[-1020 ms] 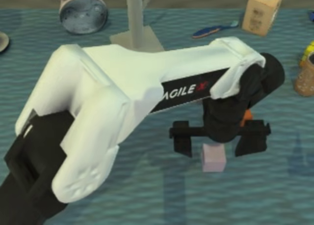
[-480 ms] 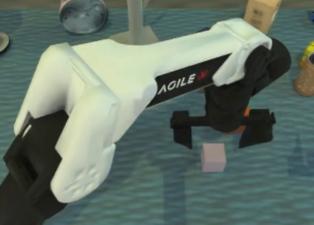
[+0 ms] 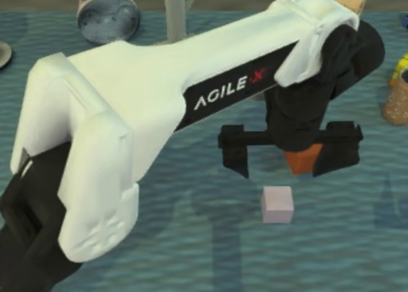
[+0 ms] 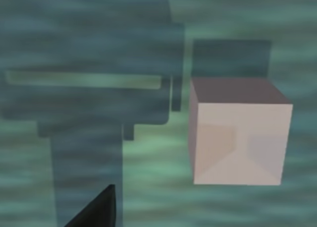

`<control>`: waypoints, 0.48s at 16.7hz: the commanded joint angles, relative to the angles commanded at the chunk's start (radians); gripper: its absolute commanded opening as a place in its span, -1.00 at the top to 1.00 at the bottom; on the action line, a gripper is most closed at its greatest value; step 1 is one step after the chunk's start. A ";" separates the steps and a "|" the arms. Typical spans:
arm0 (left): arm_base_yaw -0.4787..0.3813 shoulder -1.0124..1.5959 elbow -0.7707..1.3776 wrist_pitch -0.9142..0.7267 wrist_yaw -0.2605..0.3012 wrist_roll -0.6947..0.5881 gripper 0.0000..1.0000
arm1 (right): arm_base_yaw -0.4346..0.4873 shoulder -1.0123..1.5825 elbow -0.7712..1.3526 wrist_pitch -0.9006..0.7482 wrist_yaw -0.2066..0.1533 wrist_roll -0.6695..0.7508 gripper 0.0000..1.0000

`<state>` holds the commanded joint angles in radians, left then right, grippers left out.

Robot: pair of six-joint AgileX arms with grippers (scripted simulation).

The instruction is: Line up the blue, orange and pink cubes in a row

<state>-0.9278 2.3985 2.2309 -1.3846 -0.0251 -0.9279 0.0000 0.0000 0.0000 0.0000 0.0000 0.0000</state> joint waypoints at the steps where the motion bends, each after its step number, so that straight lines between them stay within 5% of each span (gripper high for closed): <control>1: 0.000 0.000 0.000 0.000 0.000 0.000 -1.00 | 0.000 0.000 0.000 0.000 0.000 0.000 -1.00; 8: 0.141 -0.289 -0.276 0.168 -0.009 0.049 -1.00 | 0.064 0.264 0.256 -0.174 -0.003 0.029 -1.00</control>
<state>-0.7873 2.1095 1.9546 -1.2166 -0.0337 -0.8788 0.0642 0.2641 0.2561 -0.1739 -0.0030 0.0287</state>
